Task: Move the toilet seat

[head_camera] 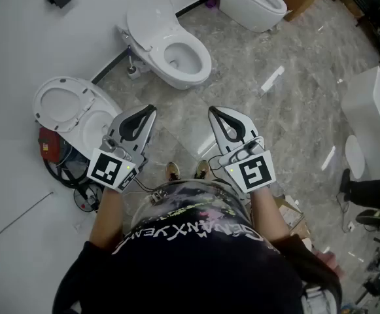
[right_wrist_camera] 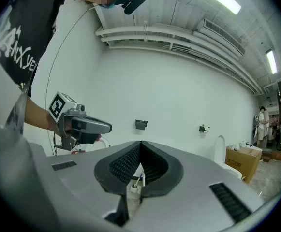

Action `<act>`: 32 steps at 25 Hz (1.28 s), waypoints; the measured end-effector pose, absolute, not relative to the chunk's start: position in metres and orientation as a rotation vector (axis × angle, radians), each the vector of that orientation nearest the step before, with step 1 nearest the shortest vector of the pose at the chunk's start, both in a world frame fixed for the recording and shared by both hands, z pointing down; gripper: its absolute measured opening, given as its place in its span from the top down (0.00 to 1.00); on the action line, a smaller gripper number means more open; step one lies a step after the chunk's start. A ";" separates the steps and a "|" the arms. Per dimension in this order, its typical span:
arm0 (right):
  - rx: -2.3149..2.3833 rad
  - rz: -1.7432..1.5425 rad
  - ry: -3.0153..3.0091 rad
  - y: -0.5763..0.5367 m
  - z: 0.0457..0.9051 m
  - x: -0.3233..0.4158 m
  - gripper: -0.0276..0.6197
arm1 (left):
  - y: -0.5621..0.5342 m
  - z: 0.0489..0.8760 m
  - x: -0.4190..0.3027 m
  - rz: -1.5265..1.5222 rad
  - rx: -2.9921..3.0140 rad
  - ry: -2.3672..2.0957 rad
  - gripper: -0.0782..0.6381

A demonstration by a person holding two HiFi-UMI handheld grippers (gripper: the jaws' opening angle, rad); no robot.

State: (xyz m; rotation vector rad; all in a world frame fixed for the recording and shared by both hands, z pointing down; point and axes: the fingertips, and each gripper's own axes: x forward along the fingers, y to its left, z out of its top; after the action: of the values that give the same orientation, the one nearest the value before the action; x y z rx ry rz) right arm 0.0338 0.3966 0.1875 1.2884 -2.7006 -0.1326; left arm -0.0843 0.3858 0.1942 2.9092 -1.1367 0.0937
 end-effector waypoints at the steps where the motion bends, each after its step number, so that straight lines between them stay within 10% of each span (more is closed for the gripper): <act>1: 1.290 -0.137 -2.700 0.396 0.187 0.035 0.96 | 0.386 0.194 -0.084 0.093 2.909 -1.137 0.84; 32: 1.257 -0.110 -2.717 0.388 0.197 0.036 0.95 | 0.378 0.199 -0.078 0.095 2.891 -1.141 0.83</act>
State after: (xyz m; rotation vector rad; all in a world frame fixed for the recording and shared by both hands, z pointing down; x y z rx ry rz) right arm 0.0357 0.3882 0.1973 1.2570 -2.7174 -0.1098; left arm -0.0776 0.3777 0.1989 2.8912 -1.1407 0.0949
